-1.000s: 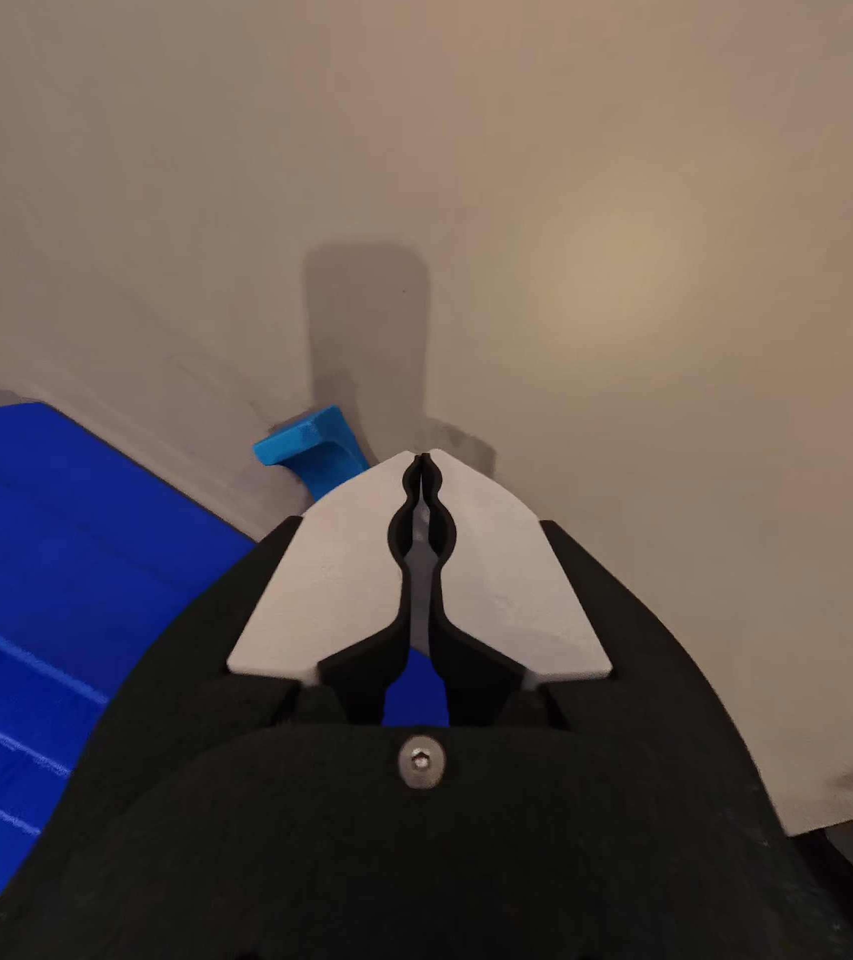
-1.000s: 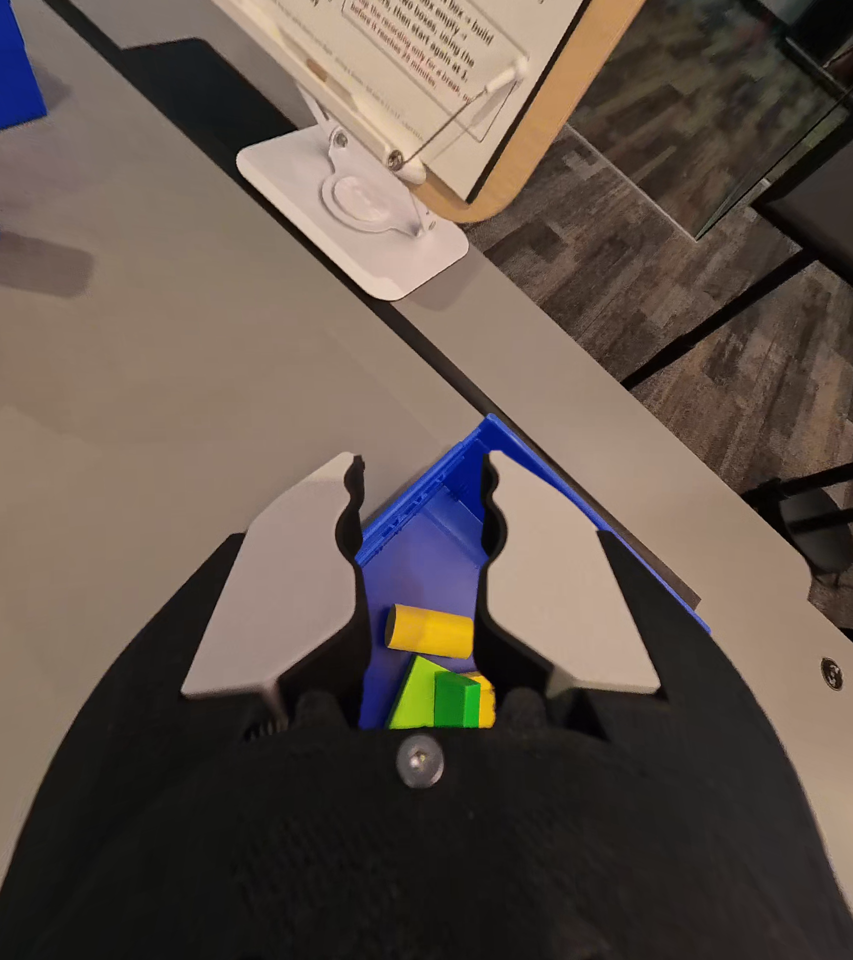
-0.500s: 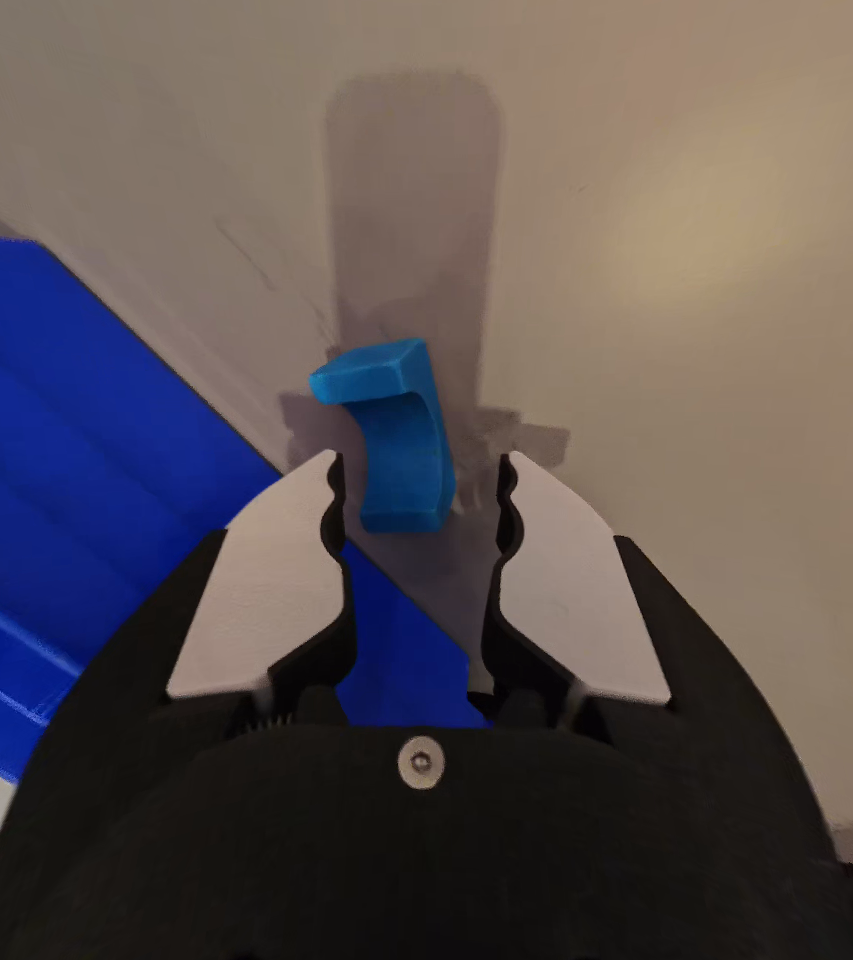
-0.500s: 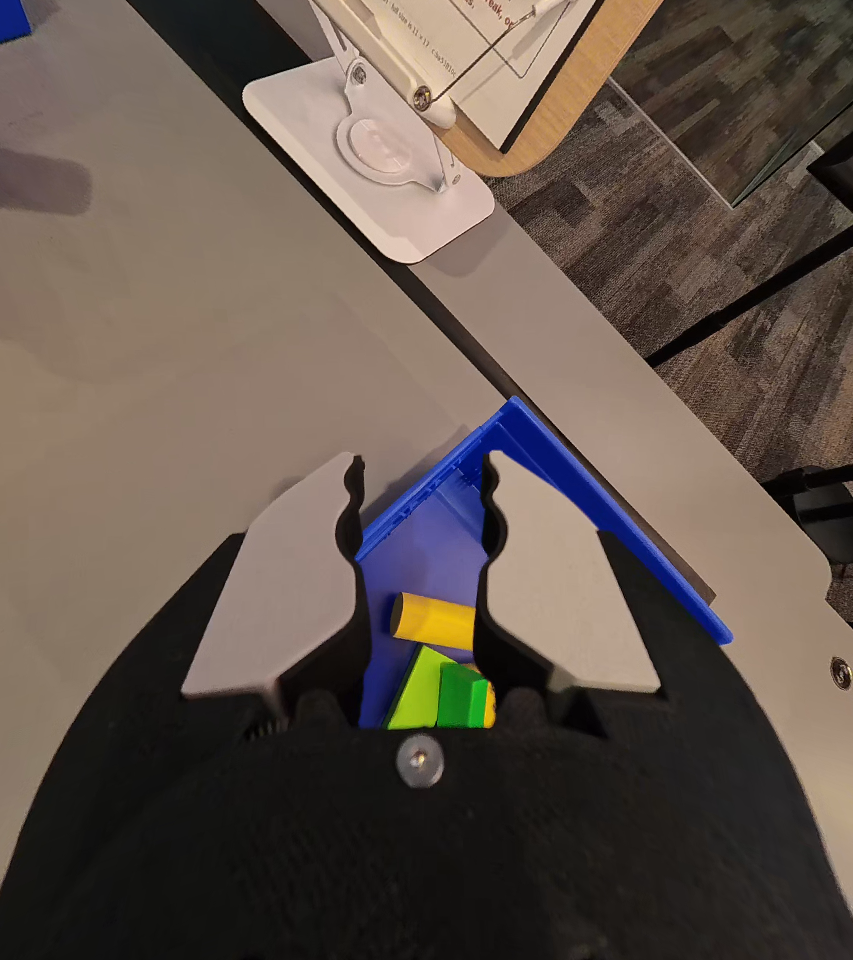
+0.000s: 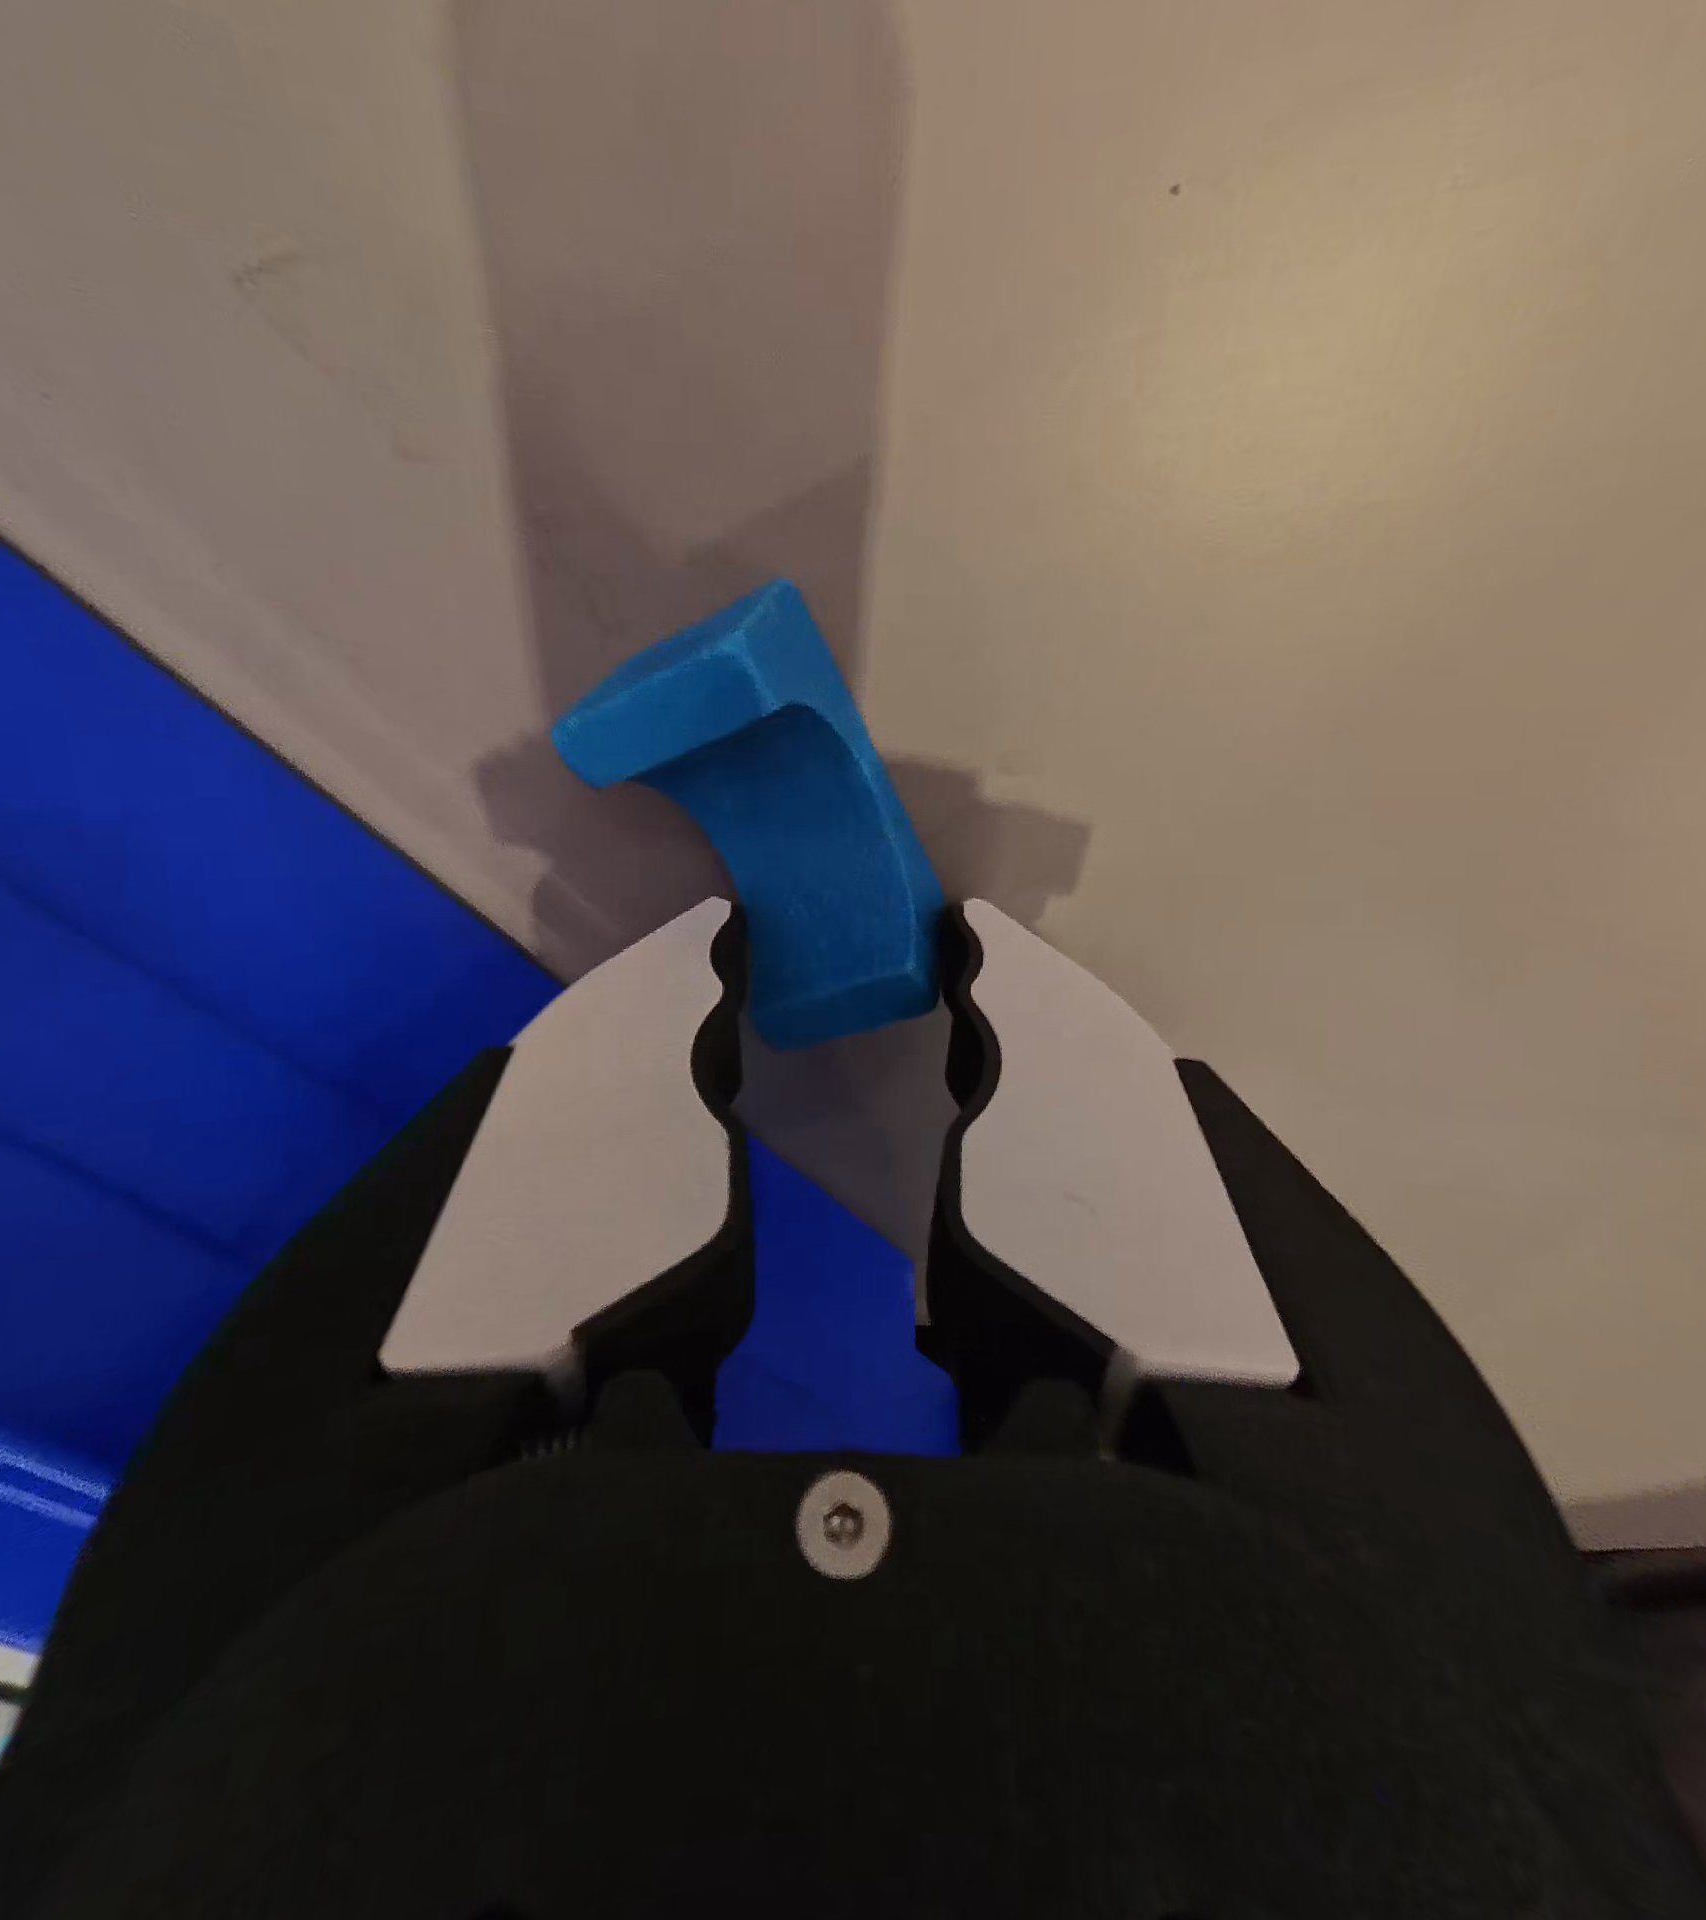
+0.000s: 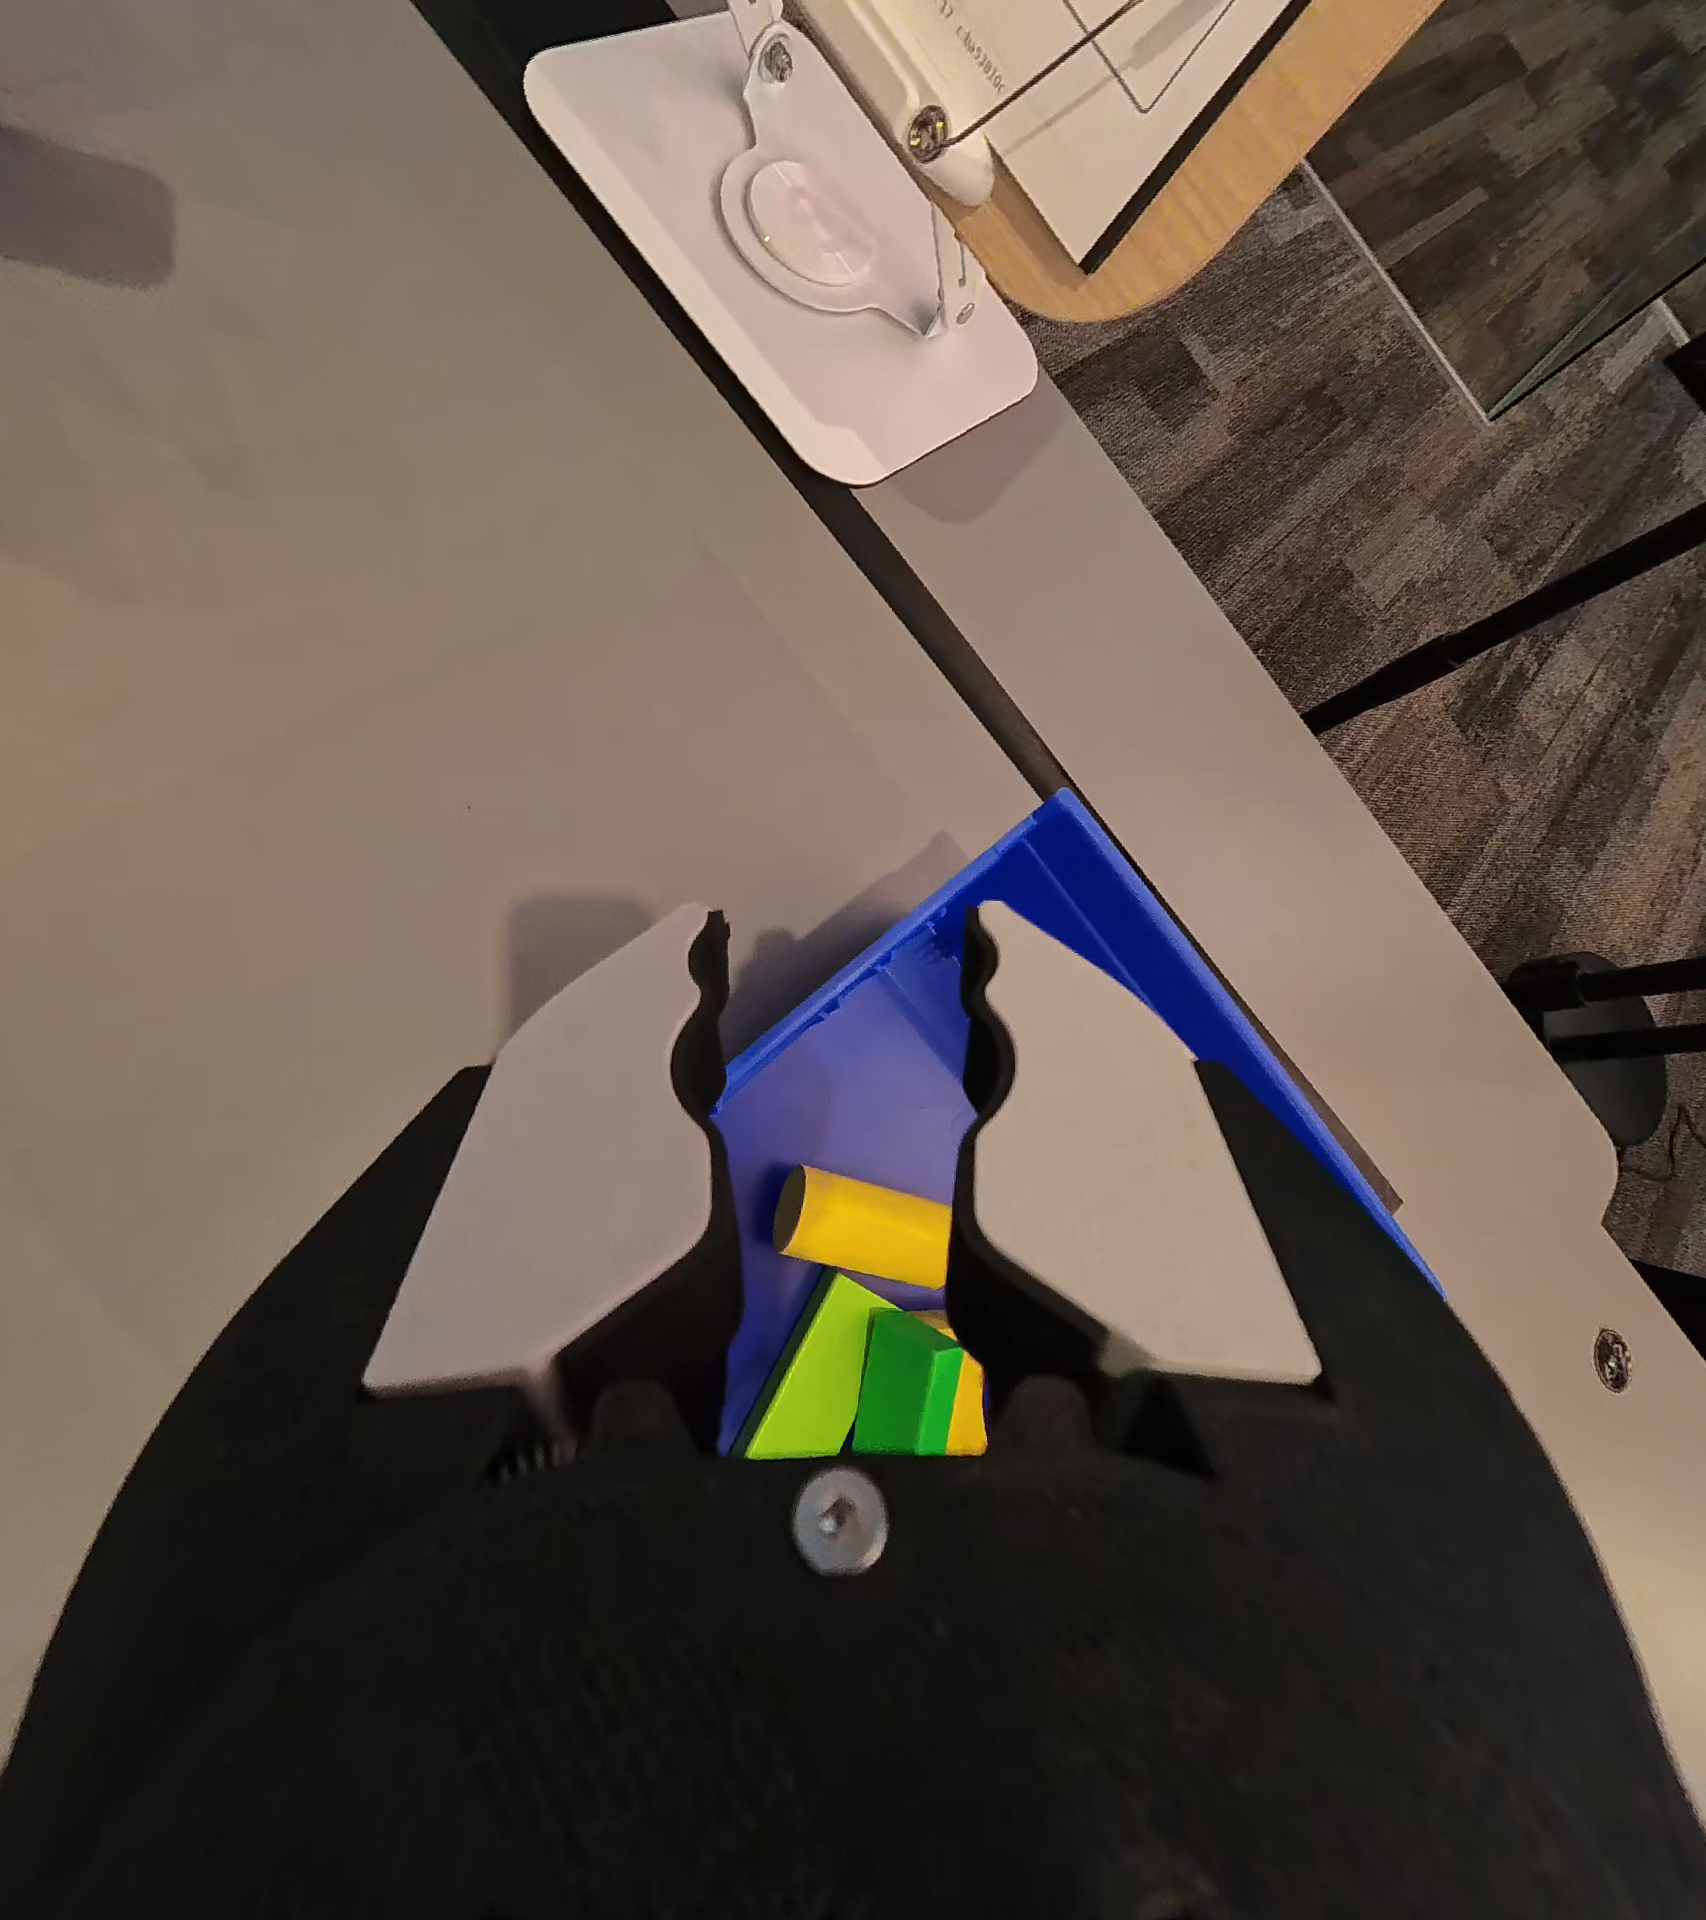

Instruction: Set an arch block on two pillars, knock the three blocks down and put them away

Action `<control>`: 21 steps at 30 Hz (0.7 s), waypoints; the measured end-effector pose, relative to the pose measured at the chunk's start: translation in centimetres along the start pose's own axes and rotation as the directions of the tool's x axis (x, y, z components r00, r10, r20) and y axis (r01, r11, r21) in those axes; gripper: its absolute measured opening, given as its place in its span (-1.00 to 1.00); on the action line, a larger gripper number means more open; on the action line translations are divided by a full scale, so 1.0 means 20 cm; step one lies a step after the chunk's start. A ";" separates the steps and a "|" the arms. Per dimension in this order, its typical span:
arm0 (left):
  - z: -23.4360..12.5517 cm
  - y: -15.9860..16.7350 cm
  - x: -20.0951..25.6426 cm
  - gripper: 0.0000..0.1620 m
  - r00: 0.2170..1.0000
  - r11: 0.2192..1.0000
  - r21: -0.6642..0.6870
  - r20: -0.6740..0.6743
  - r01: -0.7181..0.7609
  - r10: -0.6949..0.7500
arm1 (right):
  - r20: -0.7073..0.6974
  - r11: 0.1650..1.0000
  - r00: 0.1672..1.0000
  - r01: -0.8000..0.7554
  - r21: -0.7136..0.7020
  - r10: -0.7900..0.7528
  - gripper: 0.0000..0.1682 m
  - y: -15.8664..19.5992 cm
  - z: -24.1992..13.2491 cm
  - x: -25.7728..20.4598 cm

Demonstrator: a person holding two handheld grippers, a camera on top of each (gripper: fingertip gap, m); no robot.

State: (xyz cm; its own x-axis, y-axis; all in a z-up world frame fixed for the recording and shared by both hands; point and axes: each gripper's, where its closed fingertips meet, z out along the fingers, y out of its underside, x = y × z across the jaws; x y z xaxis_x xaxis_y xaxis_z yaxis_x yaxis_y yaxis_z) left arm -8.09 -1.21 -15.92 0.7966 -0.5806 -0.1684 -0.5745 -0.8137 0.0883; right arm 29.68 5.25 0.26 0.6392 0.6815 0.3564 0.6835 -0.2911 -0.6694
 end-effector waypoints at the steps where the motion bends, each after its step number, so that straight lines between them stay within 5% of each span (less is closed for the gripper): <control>1: 0.00 0.00 0.01 -0.55 1.000 1.000 0.001 0.000 -0.013 0.013 | 0.000 1.000 1.000 0.002 -0.002 -0.002 -0.47 0.00 0.00 0.00; 6: -0.07 -0.07 0.07 -0.55 0.996 0.993 0.101 -0.052 -0.067 0.072 | -0.007 1.000 1.000 0.020 -0.001 -0.020 -0.47 -0.02 0.01 -0.02; 10: -0.26 -0.13 0.24 -0.55 0.936 0.947 0.308 -0.301 -0.085 0.182 | 0.014 0.994 0.997 0.068 0.087 -0.070 -0.47 -0.16 0.02 -0.13; 15: -0.60 -0.16 0.43 -0.55 0.693 0.839 0.543 -0.616 0.028 0.375 | 0.143 0.932 0.965 0.164 0.322 -0.219 -0.40 -0.46 0.02 -0.54; 18: -0.74 -0.11 0.52 -0.55 0.546 0.801 0.597 -0.684 0.038 0.484 | 0.225 0.859 0.903 0.235 0.455 -0.367 -0.25 -0.60 -0.02 -0.88; 21: -0.84 -0.04 0.60 -0.55 0.436 0.771 0.637 -0.694 0.003 0.572 | 0.086 0.729 0.830 0.427 0.535 -0.550 -0.21 -0.64 -0.05 -1.05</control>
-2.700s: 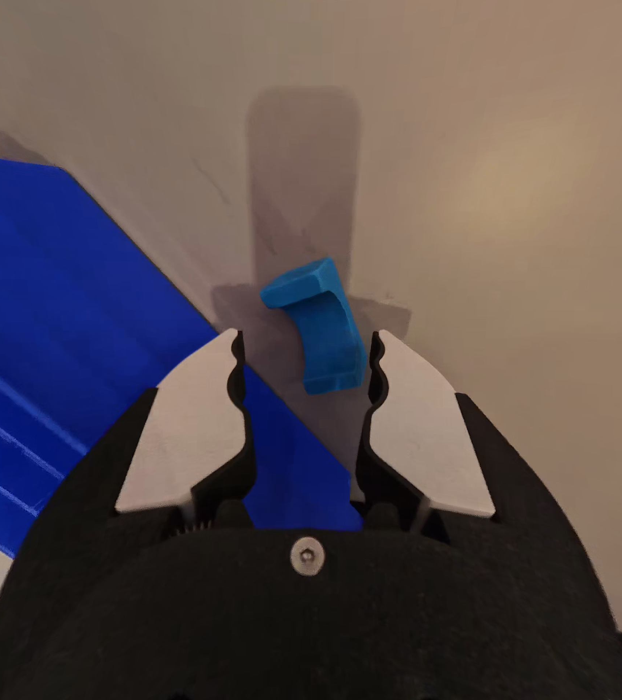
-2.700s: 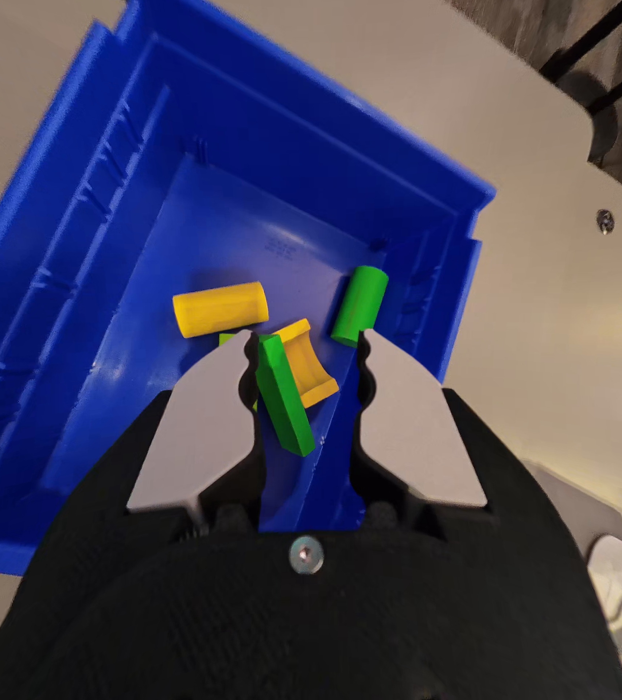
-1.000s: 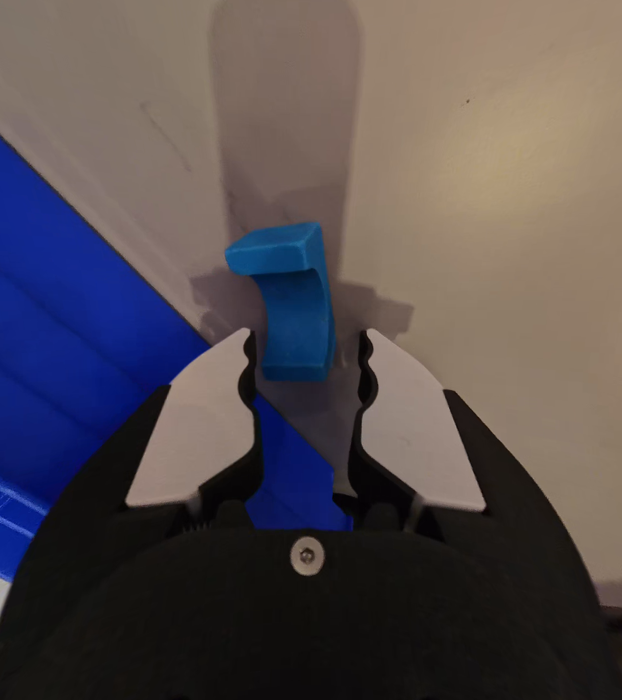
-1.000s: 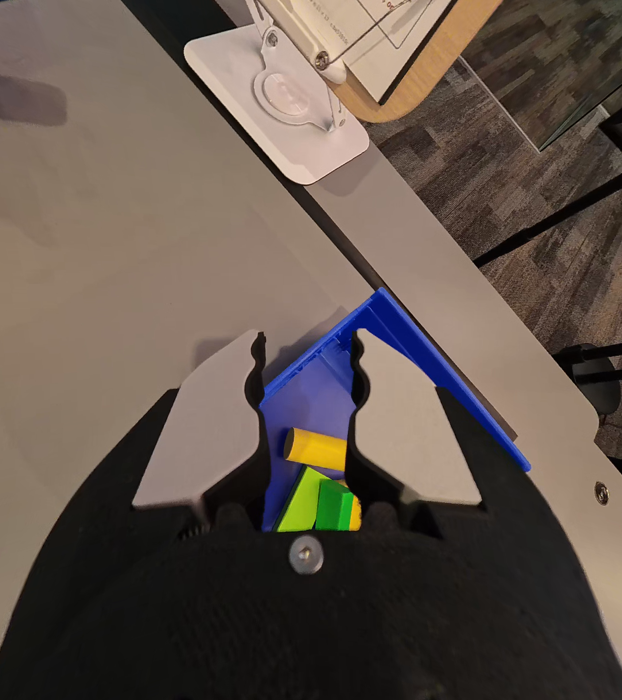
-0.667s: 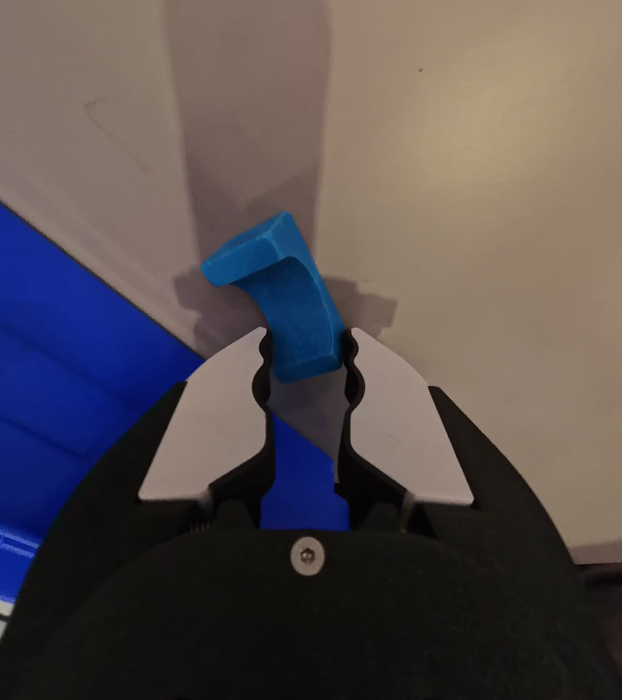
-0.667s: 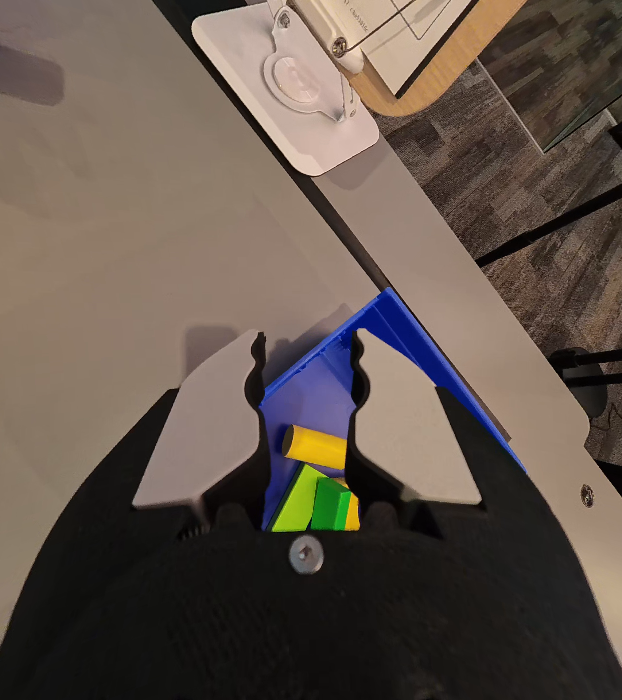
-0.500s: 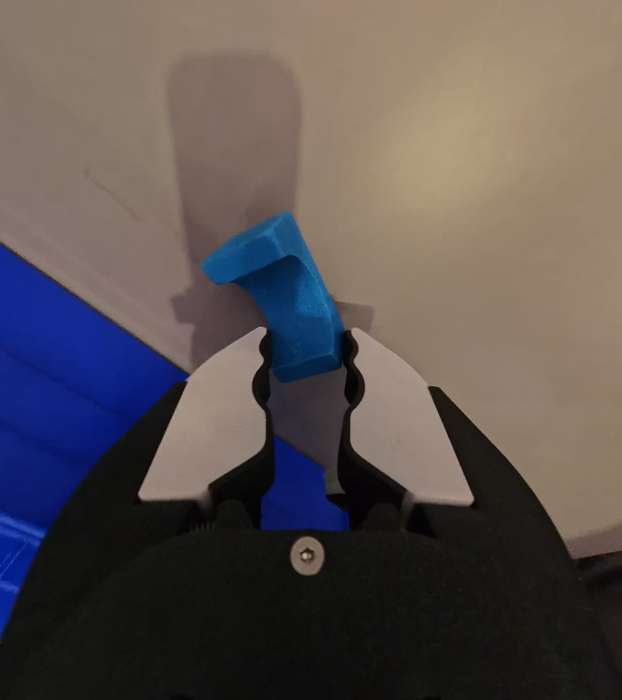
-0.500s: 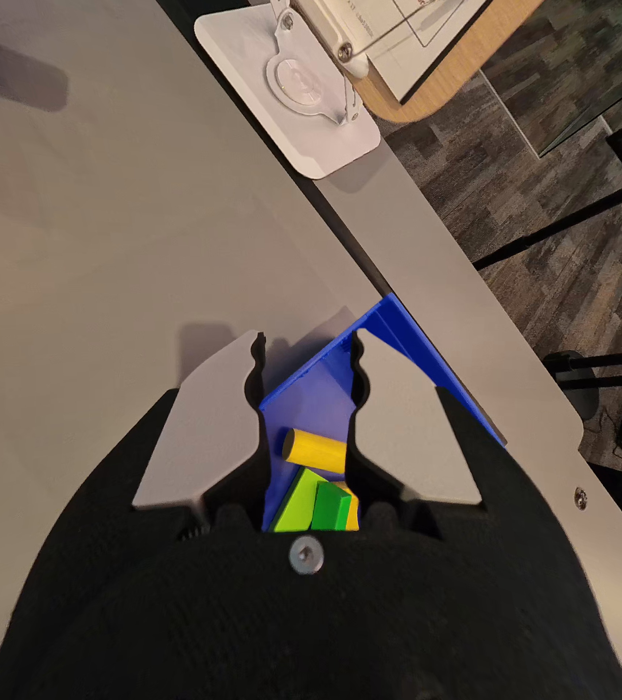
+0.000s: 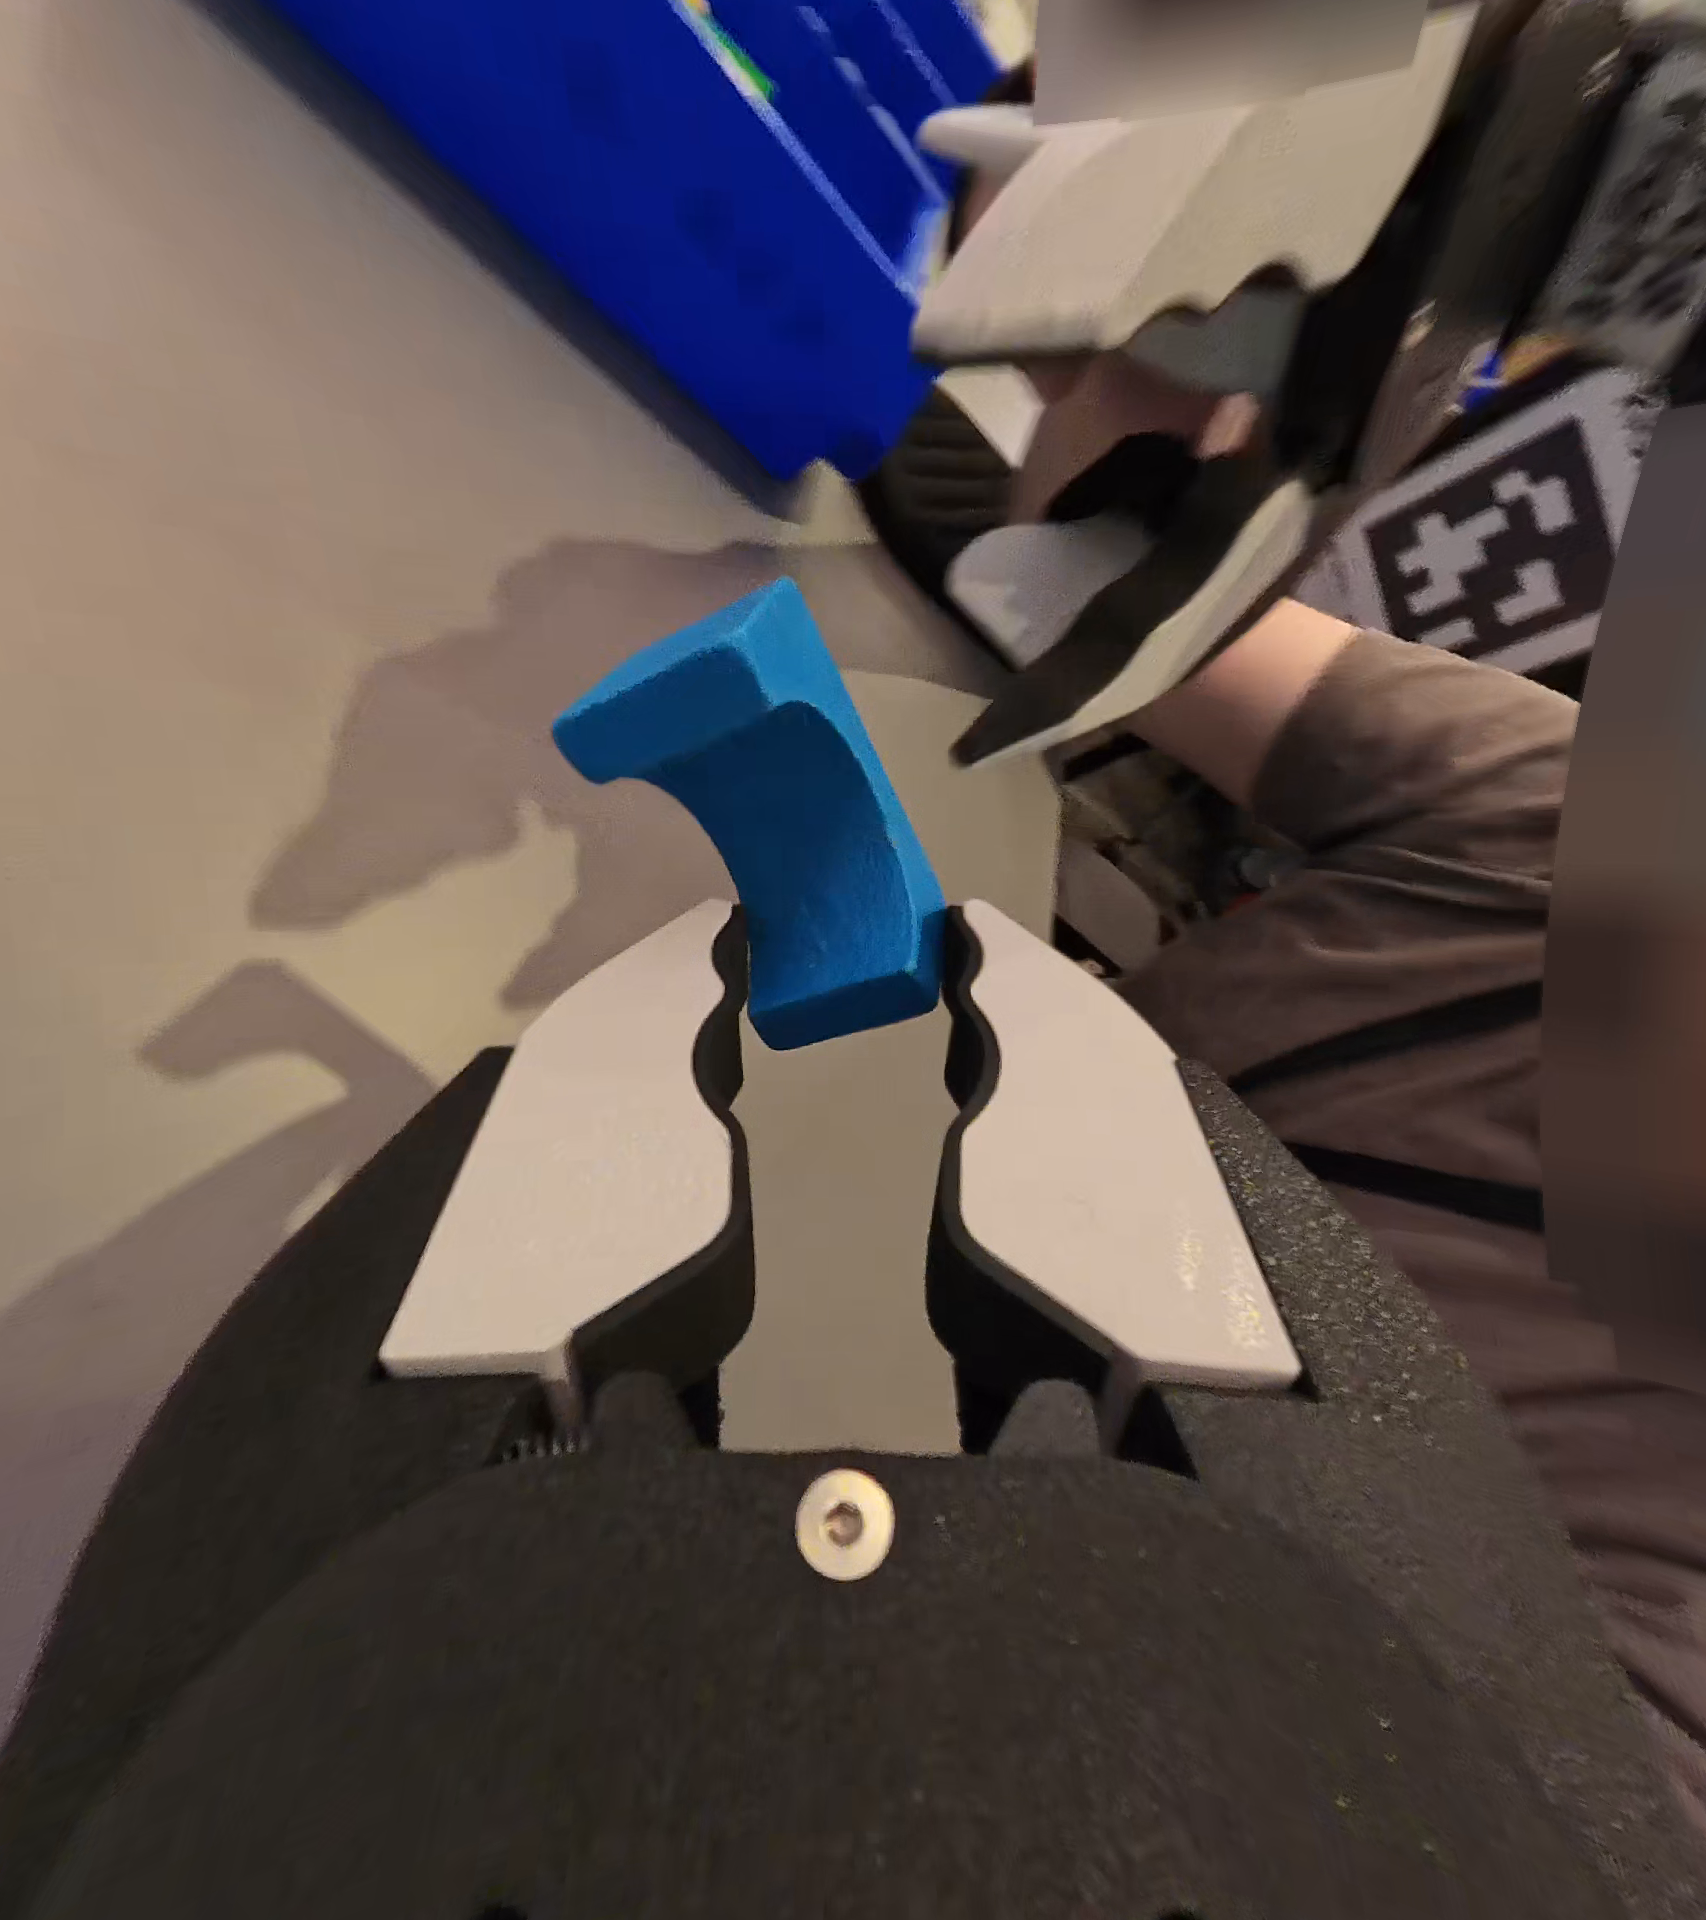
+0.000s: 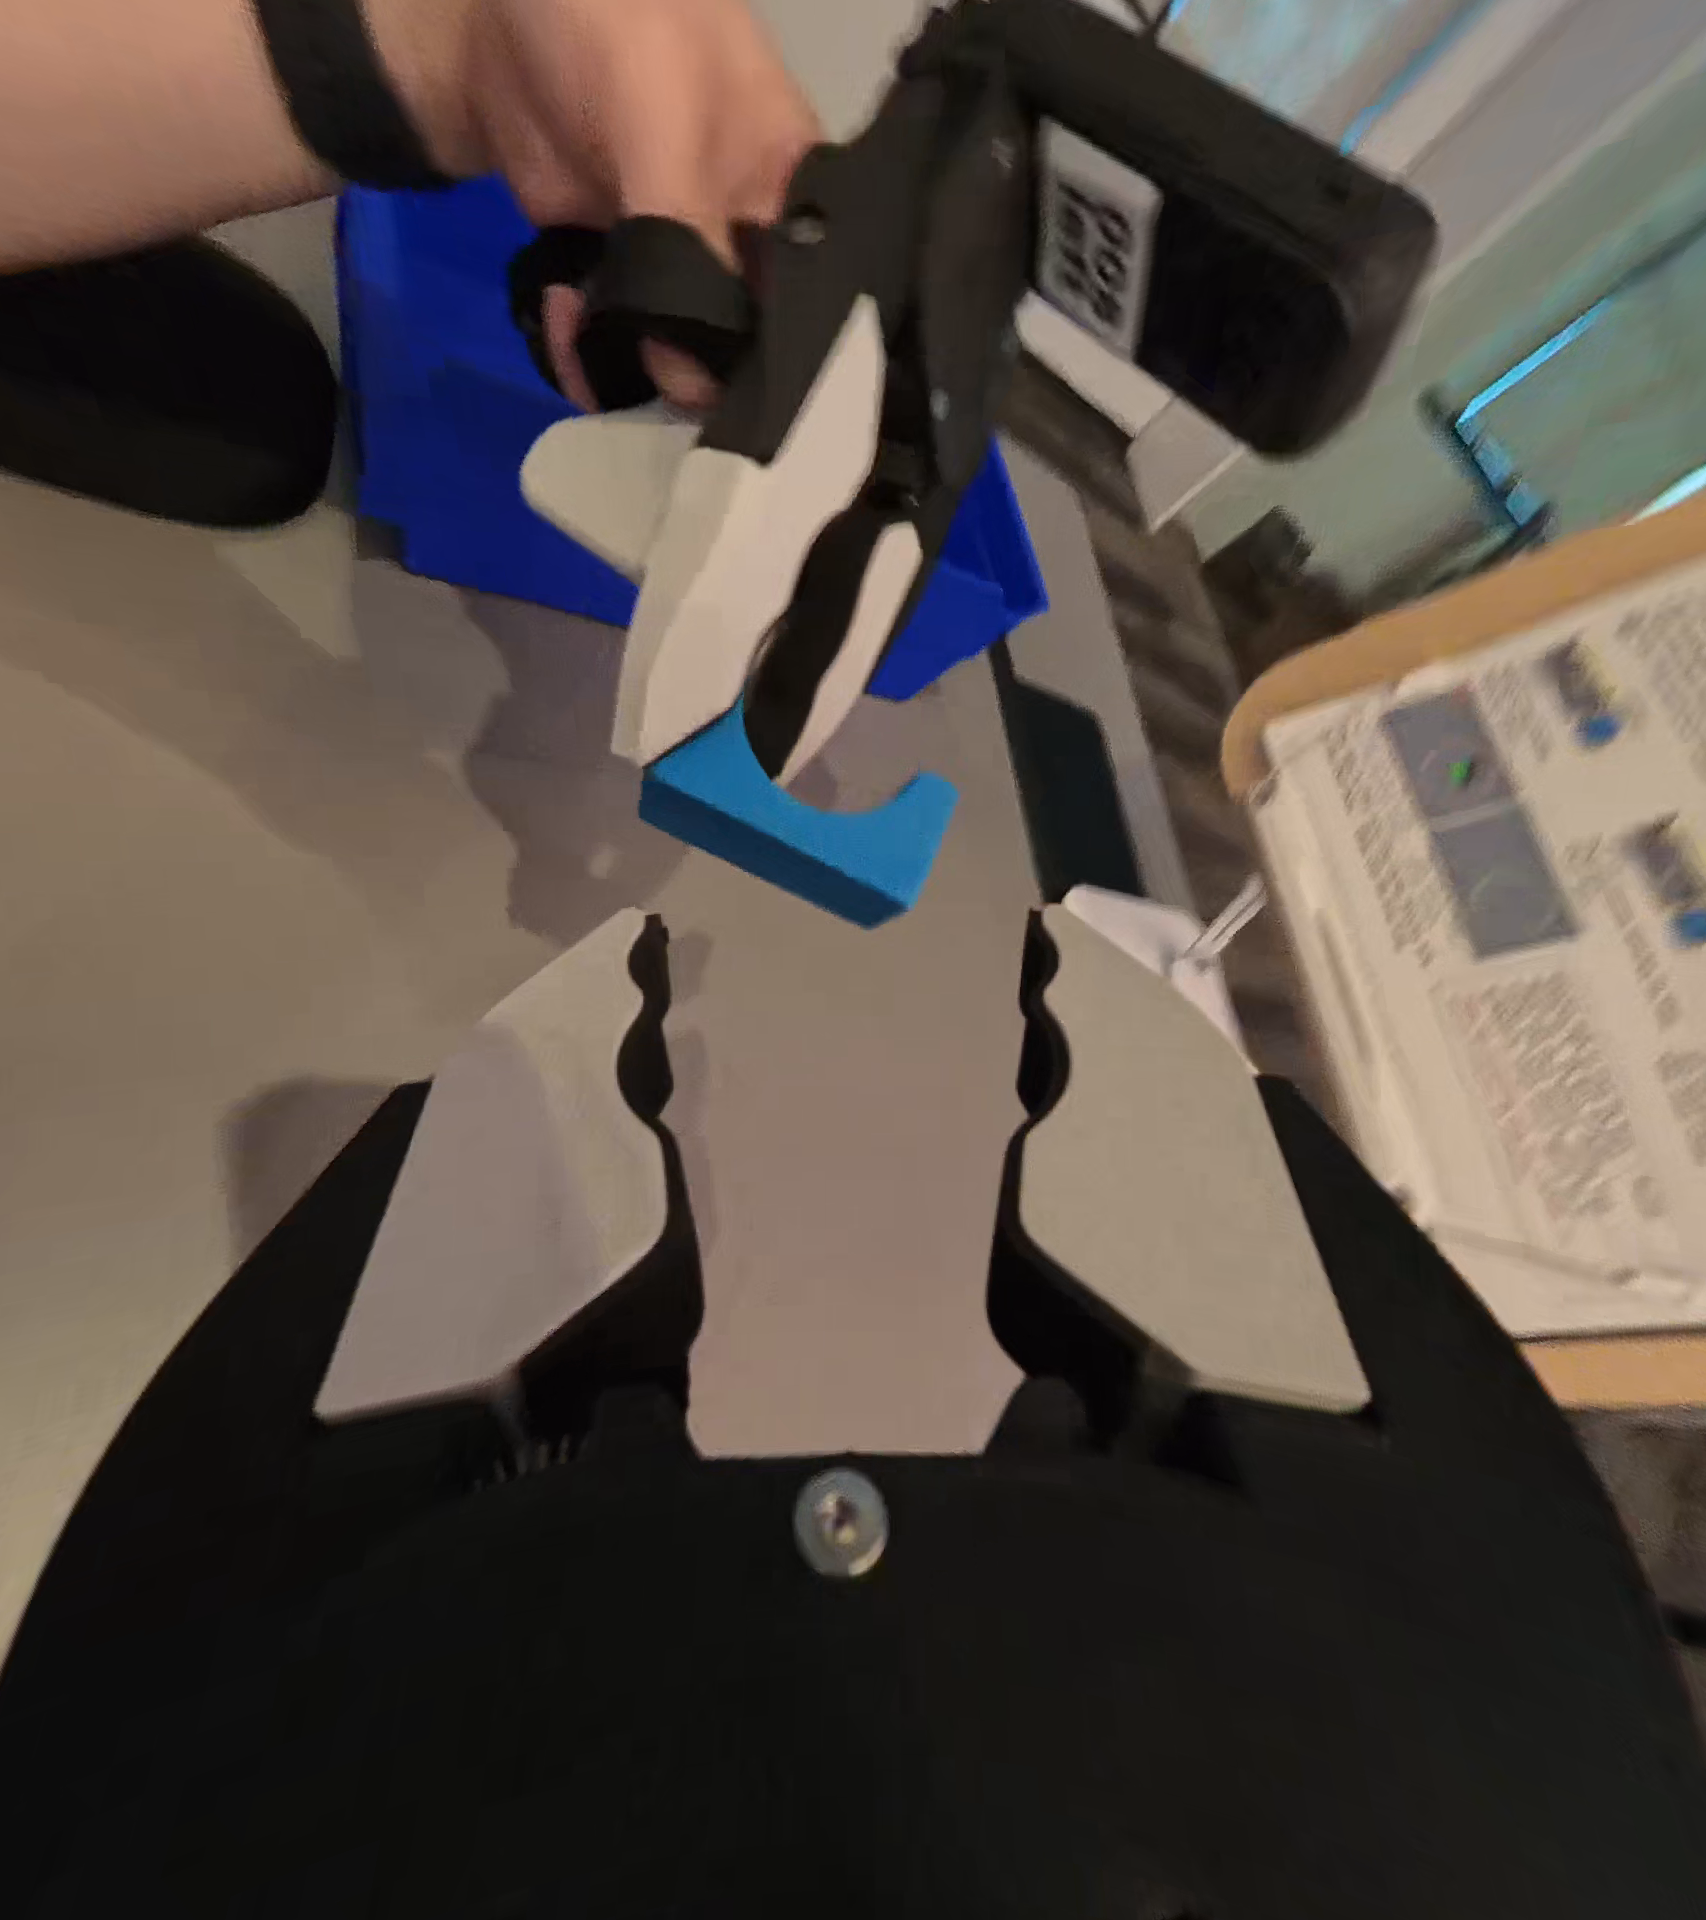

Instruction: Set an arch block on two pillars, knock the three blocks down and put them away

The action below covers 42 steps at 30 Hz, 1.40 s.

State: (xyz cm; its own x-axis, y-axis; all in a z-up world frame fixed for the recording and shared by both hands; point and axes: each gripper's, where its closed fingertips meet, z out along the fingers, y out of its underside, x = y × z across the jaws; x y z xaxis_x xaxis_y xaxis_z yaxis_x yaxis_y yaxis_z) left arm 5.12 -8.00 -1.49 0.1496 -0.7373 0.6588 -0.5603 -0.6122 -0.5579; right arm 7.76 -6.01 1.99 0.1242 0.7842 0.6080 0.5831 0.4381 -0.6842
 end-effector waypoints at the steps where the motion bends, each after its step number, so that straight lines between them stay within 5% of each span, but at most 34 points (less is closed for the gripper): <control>1: 0.01 -0.01 0.04 -0.55 0.999 1.000 0.002 -0.034 -0.017 0.017 | -0.041 0.997 0.996 0.082 0.016 -0.081 -0.20 -0.02 0.01 -0.01; 7: 0.06 -0.04 0.22 -0.55 0.969 0.999 0.024 -0.246 -0.027 0.032 | -0.281 0.873 0.841 0.487 0.021 -0.462 -0.13 -0.12 0.00 -0.07; 14: 0.07 -0.04 0.29 -0.55 0.943 1.000 0.022 -0.333 -0.004 0.011 | -0.394 0.802 0.726 0.595 -0.049 -0.563 -0.48 -0.11 -0.01 -0.05; 19: 0.08 -0.05 0.29 -0.54 0.933 0.999 0.028 -0.361 0.029 -0.017 | -0.387 0.788 0.714 0.613 -0.059 -0.584 -0.53 -0.10 -0.01 -0.05; 26: -0.10 -0.15 0.23 -0.33 0.970 0.979 0.199 -0.244 0.034 0.015 | -0.299 0.874 0.824 0.478 -0.089 -0.481 -0.55 -0.01 -0.15 0.09; 30: -0.32 -0.20 0.18 -0.34 0.997 0.938 0.338 0.004 -0.074 0.077 | -0.219 0.961 0.974 -0.007 -0.278 -0.056 -0.54 0.39 -0.45 0.36; 33: -0.54 -0.23 0.16 -0.33 0.963 0.875 0.438 0.248 -0.206 0.103 | -0.314 0.814 0.901 -0.412 -0.410 0.298 -0.54 0.82 -0.70 0.47; 36: -0.87 -0.28 0.10 -0.35 0.834 0.732 0.573 0.551 -0.369 -0.010 | -0.435 0.493 0.727 -0.683 -0.539 0.532 -0.53 1.26 -0.90 0.39; 39: -1.15 -0.27 0.11 -0.41 0.684 0.559 0.624 0.717 -0.547 -0.132 | -0.474 0.269 0.546 -0.803 -0.532 0.691 -0.53 1.51 -0.96 0.28; 42: -1.23 -0.20 0.10 -0.40 0.610 0.574 0.582 0.773 -0.576 -0.172 | -0.466 0.116 0.419 -0.827 -0.550 0.780 -0.53 1.61 -0.97 0.15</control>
